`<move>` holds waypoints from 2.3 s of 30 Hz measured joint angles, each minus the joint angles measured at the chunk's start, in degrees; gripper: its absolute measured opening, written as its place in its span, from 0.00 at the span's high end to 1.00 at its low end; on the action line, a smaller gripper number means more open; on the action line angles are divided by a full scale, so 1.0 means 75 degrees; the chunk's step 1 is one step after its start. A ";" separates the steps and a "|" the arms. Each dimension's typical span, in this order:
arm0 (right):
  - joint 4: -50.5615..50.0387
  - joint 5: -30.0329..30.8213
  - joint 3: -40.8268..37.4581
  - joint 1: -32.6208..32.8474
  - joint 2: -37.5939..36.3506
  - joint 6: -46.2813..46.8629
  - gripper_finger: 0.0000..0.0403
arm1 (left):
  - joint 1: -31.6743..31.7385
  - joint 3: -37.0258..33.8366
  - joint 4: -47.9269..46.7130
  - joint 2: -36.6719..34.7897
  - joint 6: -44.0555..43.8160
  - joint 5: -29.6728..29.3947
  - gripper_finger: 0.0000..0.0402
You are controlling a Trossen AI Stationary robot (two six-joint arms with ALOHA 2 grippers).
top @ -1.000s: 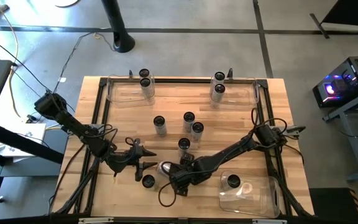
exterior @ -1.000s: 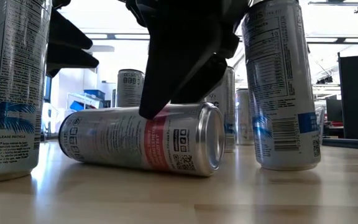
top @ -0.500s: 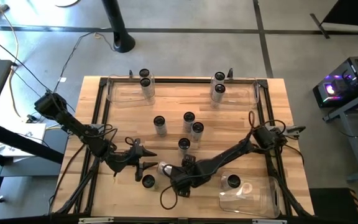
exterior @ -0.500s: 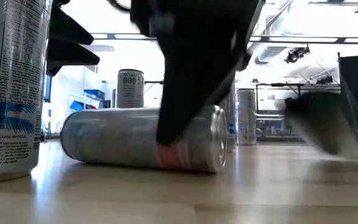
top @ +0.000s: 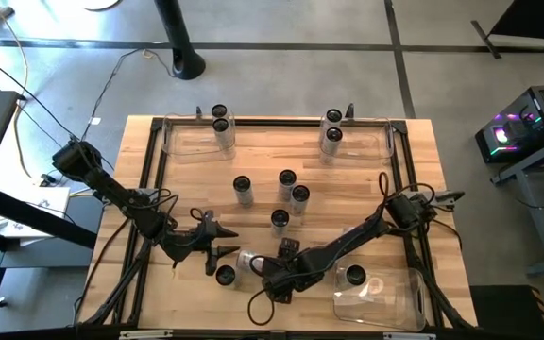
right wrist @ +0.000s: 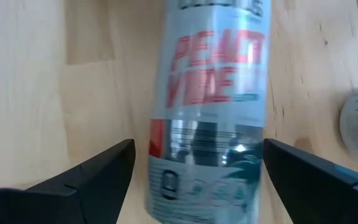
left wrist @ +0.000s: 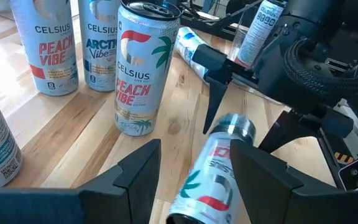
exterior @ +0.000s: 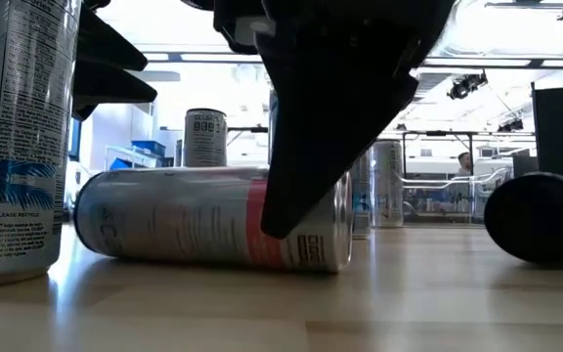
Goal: Sort soda cans
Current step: Put the white-pink soda can into the bottom transparent bin
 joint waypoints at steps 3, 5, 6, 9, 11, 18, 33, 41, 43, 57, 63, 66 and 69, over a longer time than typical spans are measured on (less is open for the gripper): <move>0.0208 -0.0009 -0.0138 -0.0057 0.0000 -0.0043 0.14 | 0.0000 0.0000 0.0003 0.0000 0.0000 0.0000 0.54; 0.0284 -0.0022 -0.0236 -0.0086 0.0000 -0.0050 0.16 | 0.0000 0.0000 0.0000 0.0000 0.0002 -0.0006 0.54; 0.0308 -0.0003 -0.0281 -0.0091 0.0000 -0.0052 0.18 | 0.0000 0.0000 0.0003 0.0000 -0.0001 -0.0011 0.54; 0.0395 0.0111 -0.0352 -0.0102 0.0000 -0.0008 0.28 | 0.0001 0.0000 0.0015 0.0000 0.0111 -0.0057 0.54; 0.0370 0.0238 -0.0362 -0.0097 0.0000 0.0076 0.36 | 0.0000 0.0000 0.0122 0.0000 0.0274 -0.0127 0.54; -0.0327 0.1069 -0.0383 0.0180 -0.0247 0.0378 0.41 | -0.0003 0.0267 0.0342 0.0000 0.1164 -0.0328 0.54; -0.3201 0.5153 -0.0754 0.2602 -0.2912 0.2801 0.41 | 0.0045 0.1466 0.0531 -0.0008 0.3812 -0.0376 0.54; -0.0305 0.7037 -0.3687 0.3290 -0.4880 0.2959 0.41 | 0.0885 0.1472 0.3779 0.0945 0.5983 0.1518 0.53; 0.1407 0.7135 -0.4343 0.3182 -0.5238 0.1837 0.41 | 0.1092 0.1535 0.4659 0.1327 0.6513 0.1921 0.50; 0.7991 0.5880 -0.5835 0.2357 -0.5609 -0.3978 0.41 | 0.1855 0.3643 0.5245 0.2886 0.7173 0.2157 0.21; 0.8218 0.6594 -0.5841 0.2348 -0.5598 -0.4266 0.41 | 0.1888 0.3678 0.5238 0.2891 0.6839 0.2186 0.20; 0.8253 0.6780 -0.5841 0.2342 -0.5590 -0.4281 0.41 | 0.1880 0.3678 0.5133 0.2894 0.6816 0.2253 0.20; 0.8487 0.7581 -0.5841 0.2331 -0.5609 -0.4475 0.41 | 0.1818 0.3669 0.4786 0.2949 0.6810 0.2671 0.20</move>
